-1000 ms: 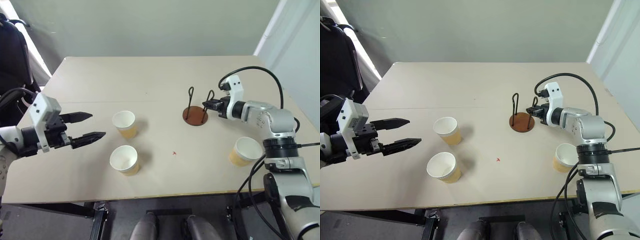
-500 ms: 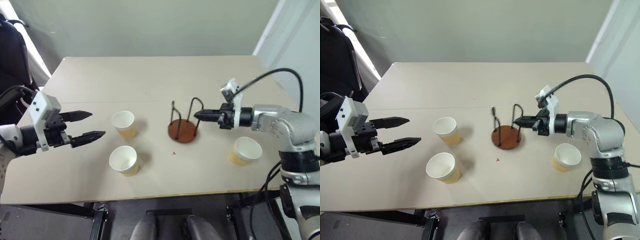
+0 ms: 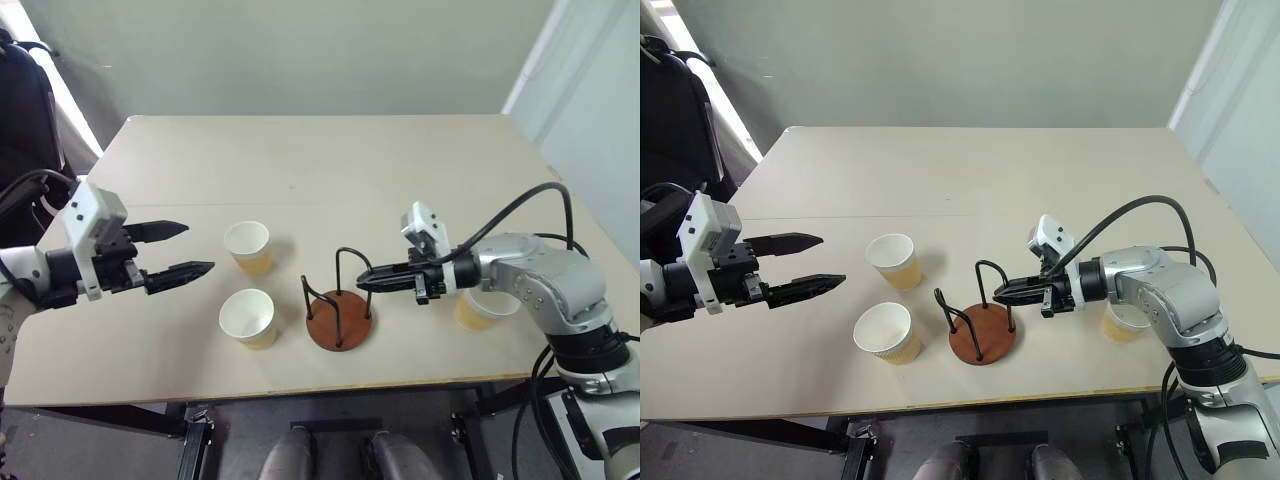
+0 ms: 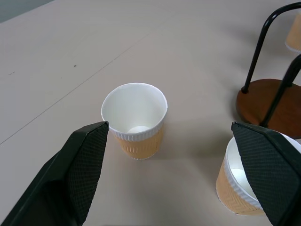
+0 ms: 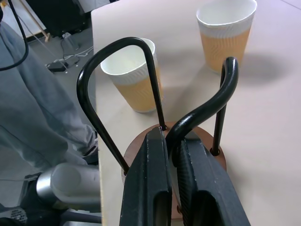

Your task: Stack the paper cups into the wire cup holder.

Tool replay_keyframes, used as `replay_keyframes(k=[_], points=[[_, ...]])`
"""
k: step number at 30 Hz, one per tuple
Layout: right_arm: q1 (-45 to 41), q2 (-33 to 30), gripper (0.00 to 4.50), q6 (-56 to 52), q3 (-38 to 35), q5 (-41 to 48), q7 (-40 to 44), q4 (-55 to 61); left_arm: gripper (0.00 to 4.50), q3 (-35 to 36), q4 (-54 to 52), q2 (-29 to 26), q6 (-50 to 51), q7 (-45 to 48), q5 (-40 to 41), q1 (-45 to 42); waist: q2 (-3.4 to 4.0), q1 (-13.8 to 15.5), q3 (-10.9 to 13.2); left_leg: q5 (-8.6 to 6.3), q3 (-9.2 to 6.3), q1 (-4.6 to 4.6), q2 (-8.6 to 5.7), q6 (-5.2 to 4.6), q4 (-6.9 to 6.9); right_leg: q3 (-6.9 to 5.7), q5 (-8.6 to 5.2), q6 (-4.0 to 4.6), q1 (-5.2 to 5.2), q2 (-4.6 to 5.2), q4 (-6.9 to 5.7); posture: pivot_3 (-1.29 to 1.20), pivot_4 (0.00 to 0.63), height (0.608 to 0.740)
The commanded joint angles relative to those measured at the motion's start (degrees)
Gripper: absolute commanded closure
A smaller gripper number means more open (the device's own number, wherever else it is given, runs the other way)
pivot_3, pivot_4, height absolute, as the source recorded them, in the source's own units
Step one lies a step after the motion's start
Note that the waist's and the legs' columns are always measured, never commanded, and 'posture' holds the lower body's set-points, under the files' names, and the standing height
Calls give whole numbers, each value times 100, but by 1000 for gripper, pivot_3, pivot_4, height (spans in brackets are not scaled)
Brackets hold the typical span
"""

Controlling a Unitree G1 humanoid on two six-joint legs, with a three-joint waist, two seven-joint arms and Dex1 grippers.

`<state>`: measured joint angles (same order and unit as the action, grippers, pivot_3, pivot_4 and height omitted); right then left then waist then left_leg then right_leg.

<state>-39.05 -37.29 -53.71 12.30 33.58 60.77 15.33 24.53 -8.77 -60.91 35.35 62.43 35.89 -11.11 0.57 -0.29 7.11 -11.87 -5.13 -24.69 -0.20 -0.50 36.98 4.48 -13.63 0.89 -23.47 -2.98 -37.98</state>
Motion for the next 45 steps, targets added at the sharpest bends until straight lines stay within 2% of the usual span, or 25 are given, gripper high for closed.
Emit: replay_keyframes(k=[1, 13, 17, 26, 29, 36, 38, 42, 45], points=[[-186, -43, 4486, 441, 72, -186, 215, -140, 0, 197, -162, -128, 26, 17, 44, -9, -1, 0, 1, 0, 0, 0, 0, 0, -2, 0, 0, 0, -1, 0, 0, 0, 150, 740], [-264, 72, 4486, 1141, 379, -803, 471, -750, 0, 257, -253, -149, 90, -24, 55, 23, -4, 0, 2, 0, 0, 0, 1, 1, -5, 0, 0, 2, -1, 0, 0, 0, 150, 740], [-295, 122, 3365, 1178, 393, -873, 496, -811, 0, 233, -224, -174, 91, -28, 52, -22, -4, 0, 2, 0, 0, 1, 1, 1, -5, 0, 1, 5, -1, 0, -1, 0, 150, 740], [-357, -62, 59, 1317, 310, -1045, 579, -832, 0, 135, -179, -183, 63, -15, 43, -119, -6, 1, 3, -1, 0, 0, 1, 2, -6, 0, -1, 9, -1, 0, -1, 0, 150, 740], [-527, -461, 22, 1273, 135, -976, 882, -706, 0, 92, -123, -216, 31, 46, 39, -219, -8, 11, 4, -1, 0, -1, 1, 2, -5, 0, -1, 10, -1, 0, 0, 0, 150, 740], [-821, -1758, 22, 612, -965, -203, 1364, -134, 0, 41, -117, -514, -72, 815, 166, -382, -13, 38, 6, -3, -1, -23, 1, 7, -9, -1, -4, 17, -19, 0, 2, 0, 150, 740], [-521, -2340, 22, 477, -1238, -113, 1501, 128, 0, -19, -265, -681, -84, 1112, 186, -330, -16, 56, 6, -9, -2, -24, 1, 13, -11, -2, -8, 19, -18, 0, 5, 0, 150, 740], [611, -3300, 22, 413, -1640, -109, 1672, 703, 0, -291, -434, -811, -167, 1366, 115, -375, -20, 75, 5, -27, -3, -23, 2, 20, -12, -2, -19, 13, -14, 0, 6, 0, 150, 740], [1266, -3569, 22, 426, -1722, -185, 1504, 1050, 0, -597, -413, -777, -279, 1352, -15, -559, -19, 69, 6, -28, -3, -20, 3, 22, -10, -1, -22, 10, -13, -1, 1, 0, 150, 740]])
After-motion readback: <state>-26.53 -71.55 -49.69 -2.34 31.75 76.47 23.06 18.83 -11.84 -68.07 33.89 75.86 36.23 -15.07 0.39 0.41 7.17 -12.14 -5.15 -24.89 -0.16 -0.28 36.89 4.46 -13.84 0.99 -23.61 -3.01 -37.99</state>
